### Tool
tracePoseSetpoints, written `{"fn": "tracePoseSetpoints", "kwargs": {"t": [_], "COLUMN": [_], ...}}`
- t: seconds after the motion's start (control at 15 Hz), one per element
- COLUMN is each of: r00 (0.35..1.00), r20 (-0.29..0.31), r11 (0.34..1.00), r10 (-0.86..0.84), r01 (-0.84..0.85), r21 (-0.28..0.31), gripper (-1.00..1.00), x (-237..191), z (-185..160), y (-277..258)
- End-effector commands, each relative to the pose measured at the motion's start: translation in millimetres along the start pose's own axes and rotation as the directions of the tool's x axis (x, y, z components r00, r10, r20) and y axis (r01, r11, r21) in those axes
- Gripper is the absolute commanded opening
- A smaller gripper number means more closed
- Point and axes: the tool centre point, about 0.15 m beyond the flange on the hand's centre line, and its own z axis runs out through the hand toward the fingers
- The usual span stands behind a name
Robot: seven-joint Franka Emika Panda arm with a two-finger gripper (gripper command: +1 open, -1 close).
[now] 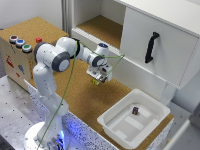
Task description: Slide the yellow block towards the left
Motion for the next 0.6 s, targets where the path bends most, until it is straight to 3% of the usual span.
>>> {"fn": "tracePoseSetpoints", "kwargs": {"t": [0.0, 0.53], "r00": [0.997, 0.998], "r20": [0.067, 0.063], "r11": [0.999, 1.0], "r10": [0.027, -0.017], "r01": [-0.024, 0.016], "r21": [-0.045, 0.011], "gripper": [-1.0, -1.0], "x": [10, 12], "z": [-2, 5], "y": [-42, -97]}}
